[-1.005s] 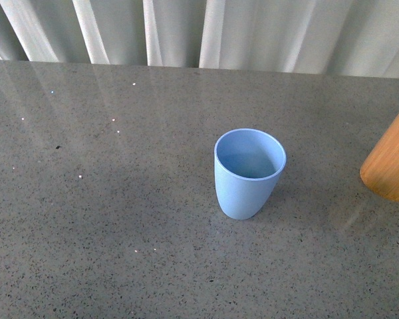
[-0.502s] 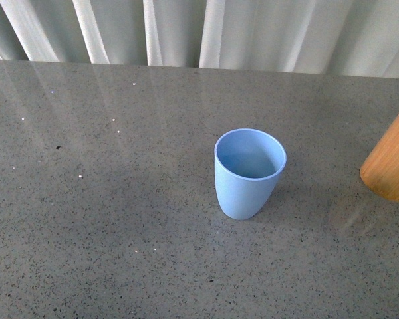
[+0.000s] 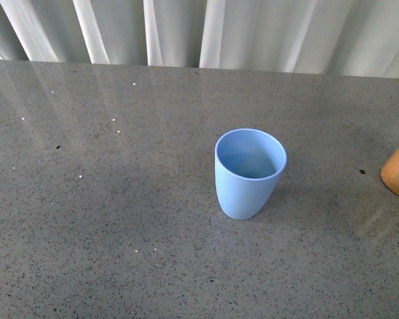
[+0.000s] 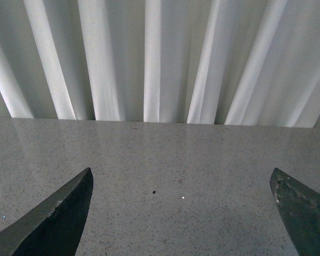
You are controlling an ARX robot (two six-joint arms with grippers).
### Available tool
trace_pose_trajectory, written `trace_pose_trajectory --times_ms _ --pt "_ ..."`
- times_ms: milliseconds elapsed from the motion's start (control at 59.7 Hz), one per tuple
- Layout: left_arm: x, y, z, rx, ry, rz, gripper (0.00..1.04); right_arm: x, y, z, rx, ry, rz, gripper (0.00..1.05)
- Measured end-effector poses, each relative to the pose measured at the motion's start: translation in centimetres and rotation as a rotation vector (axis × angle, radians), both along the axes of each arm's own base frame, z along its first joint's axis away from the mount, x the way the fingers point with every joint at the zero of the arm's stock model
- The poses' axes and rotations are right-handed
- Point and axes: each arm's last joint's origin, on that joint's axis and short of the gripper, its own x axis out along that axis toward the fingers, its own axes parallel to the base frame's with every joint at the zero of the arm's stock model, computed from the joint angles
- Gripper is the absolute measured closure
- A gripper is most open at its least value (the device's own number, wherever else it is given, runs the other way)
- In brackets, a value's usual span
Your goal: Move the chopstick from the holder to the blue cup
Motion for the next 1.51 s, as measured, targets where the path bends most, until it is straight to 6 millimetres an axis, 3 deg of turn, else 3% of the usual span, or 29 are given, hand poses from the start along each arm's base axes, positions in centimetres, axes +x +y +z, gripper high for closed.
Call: trace_pose_trajectory --times_ms 452,971,1105,1223,1507 --pt "0.0 0.0 0.0 0.000 0.000 0.000 0.07 -1.8 1.7 3.1 0.028 -0.084 0.004 1.03" --pt "0.0 0.0 0.0 0.000 0.000 0.000 0.07 -5.2 1.4 11.8 0.021 -0.264 -0.001 1.03" --pt "0.0 0.0 0.0 0.000 0.000 0.000 0.07 -5.2 2.9 14.9 0.022 -0.342 0.040 1.03" --pt "0.0 0.0 0.0 0.000 0.000 0.000 0.07 -4.6 5.8 16.6 0.035 -0.384 0.111 1.03" --pt "0.0 0.0 0.0 0.000 0.000 0.000 0.07 -1.7 12.2 13.4 0.085 -0.297 0.255 1.03"
